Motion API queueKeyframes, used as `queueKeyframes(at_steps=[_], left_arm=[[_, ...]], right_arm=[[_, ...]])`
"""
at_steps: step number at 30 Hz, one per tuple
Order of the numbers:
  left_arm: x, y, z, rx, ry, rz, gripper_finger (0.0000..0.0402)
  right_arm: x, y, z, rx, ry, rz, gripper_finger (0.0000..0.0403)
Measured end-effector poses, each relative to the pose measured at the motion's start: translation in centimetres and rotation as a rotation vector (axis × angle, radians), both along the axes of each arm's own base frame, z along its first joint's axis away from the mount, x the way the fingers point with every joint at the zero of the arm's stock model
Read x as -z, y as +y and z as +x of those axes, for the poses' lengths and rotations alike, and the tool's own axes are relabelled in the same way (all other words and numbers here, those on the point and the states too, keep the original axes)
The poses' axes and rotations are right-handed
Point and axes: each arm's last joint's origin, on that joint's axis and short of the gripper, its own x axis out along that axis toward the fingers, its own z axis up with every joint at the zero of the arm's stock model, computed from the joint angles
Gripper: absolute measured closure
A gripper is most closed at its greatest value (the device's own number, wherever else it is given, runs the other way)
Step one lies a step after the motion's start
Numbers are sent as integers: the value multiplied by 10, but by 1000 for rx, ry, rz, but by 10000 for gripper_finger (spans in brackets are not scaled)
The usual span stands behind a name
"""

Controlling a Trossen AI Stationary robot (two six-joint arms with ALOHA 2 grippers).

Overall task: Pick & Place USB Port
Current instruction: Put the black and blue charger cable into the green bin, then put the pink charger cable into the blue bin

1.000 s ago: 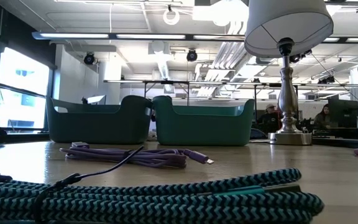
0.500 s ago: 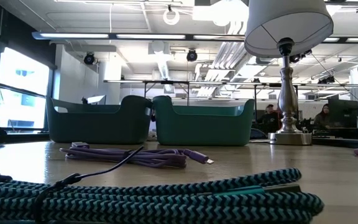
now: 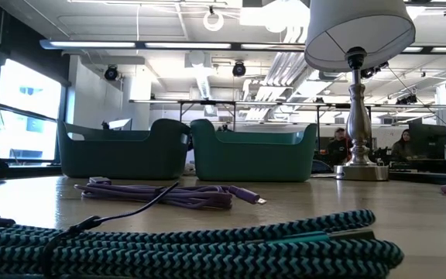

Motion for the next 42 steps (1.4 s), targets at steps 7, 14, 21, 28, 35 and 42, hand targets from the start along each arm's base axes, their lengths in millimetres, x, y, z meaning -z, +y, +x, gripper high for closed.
queueKeyframes(at_steps=[7, 14, 21, 28, 35, 42], left_arm=[[-1, 2, -2, -70, -8, 26, 321], [5, 12, -34, -182, 195, 123, 284], [25, 18, -65, -230, 490, 118, 280], [35, 21, -78, -217, 673, 199, 280], [35, 24, -81, -245, 707, 307, 279], [47, 23, -80, -215, 777, 310, 279]], right_arm=[[-3, -1, -6, 17, 11, -35, 387], [9, -22, -22, 255, 223, -75, 387], [40, -75, -32, 476, 515, -15, 387], [67, -133, -42, 535, 695, 149, 377], [85, -158, -46, 580, 785, 251, 239], [86, -138, -56, 442, 913, 403, 140]])
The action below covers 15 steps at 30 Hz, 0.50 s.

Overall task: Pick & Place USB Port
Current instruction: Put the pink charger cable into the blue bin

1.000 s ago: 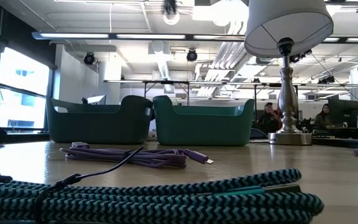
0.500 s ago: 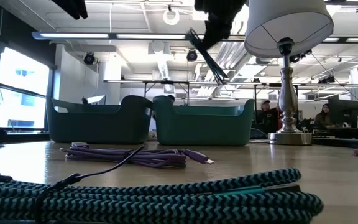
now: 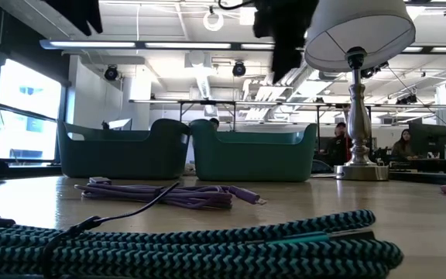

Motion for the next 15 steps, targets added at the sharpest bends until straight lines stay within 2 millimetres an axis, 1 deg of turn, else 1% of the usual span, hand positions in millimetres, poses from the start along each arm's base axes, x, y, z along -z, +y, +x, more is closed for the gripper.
queueKeyframes(at_steps=[4, 7, 9, 12, 15], left_arm=[[14, -2, 2, 20, 57, -47, 279], [23, -2, 3, 19, 89, -39, 279], [28, -2, 4, 18, 92, -36, 279], [32, -3, 8, 18, 73, -40, 279], [33, -4, 12, 19, 35, -47, 279]], right_arm=[[-3, 40, -22, -67, 196, 182, 133], [-9, 74, -39, -105, 345, 231, 133], [-15, 94, -44, -98, 362, 234, 133], [-24, 120, -49, -43, 320, 247, 131], [-27, 138, -53, 121, 324, 204, 131]])
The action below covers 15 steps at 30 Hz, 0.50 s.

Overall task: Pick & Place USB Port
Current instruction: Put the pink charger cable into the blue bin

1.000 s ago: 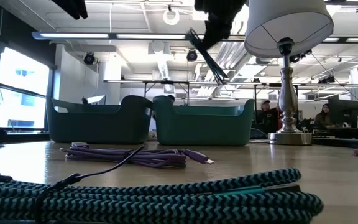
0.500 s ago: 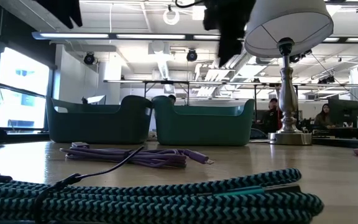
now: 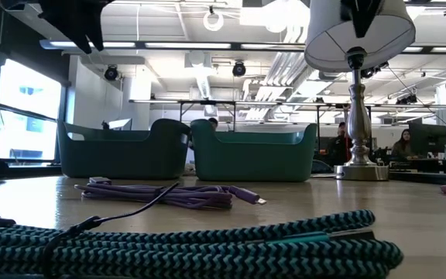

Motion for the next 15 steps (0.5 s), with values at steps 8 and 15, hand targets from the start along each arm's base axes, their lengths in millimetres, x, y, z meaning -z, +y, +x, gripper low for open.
queueKeyframes(at_steps=[8, 15], left_arm=[[-3, -2, 9, 4, -98, -30, 279], [-3, -3, 9, 14, -95, -71, 279]], right_arm=[[0, 44, -8, 355, -8, -136, 134], [15, 72, -11, 546, -53, -203, 135]])
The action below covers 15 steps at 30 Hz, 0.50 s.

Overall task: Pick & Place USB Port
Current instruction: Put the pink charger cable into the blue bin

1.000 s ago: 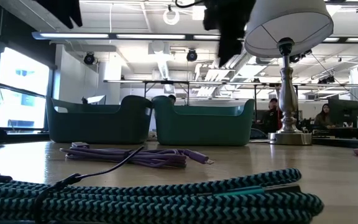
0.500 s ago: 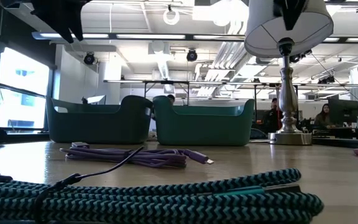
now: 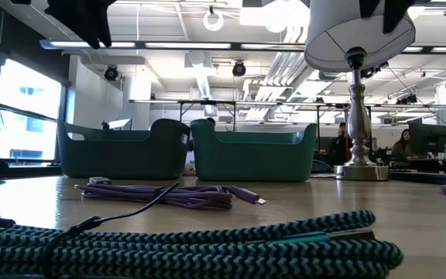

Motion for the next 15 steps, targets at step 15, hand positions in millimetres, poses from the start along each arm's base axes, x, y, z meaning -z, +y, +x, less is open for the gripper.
queueKeyframes(at_steps=[15], left_arm=[[1, -3, 0, 45, 20, -95, 279]], right_arm=[[96, 6, 14, 155, -39, 106, 135]])
